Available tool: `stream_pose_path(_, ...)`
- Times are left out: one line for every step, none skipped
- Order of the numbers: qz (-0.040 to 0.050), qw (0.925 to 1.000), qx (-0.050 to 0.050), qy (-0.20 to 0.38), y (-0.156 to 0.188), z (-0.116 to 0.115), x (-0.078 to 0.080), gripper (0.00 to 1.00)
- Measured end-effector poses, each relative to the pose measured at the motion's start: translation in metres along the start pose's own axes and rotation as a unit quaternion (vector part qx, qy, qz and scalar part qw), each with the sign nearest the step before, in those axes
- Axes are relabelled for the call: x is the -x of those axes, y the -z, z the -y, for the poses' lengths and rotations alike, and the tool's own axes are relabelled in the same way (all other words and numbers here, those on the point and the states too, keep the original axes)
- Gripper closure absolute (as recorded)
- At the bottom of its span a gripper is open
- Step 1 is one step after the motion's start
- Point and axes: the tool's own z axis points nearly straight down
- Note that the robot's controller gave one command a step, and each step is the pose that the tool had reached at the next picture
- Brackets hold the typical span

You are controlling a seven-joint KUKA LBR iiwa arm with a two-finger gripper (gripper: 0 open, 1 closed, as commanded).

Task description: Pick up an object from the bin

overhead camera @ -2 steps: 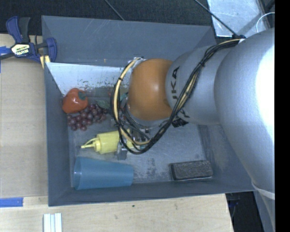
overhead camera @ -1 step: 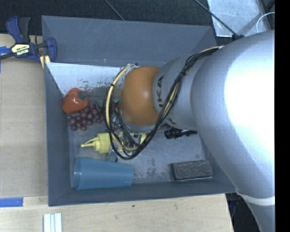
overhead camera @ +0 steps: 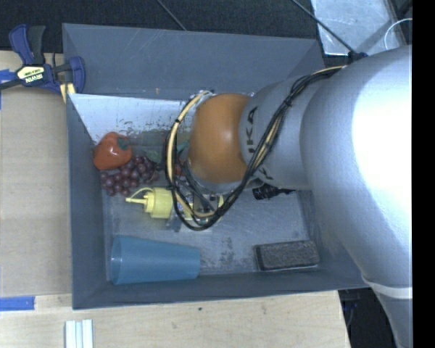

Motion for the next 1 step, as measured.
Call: stream_pose_path(0.0, 1.0, 0.0, 0.0, 0.0, 0.0, 0.0, 1.0)
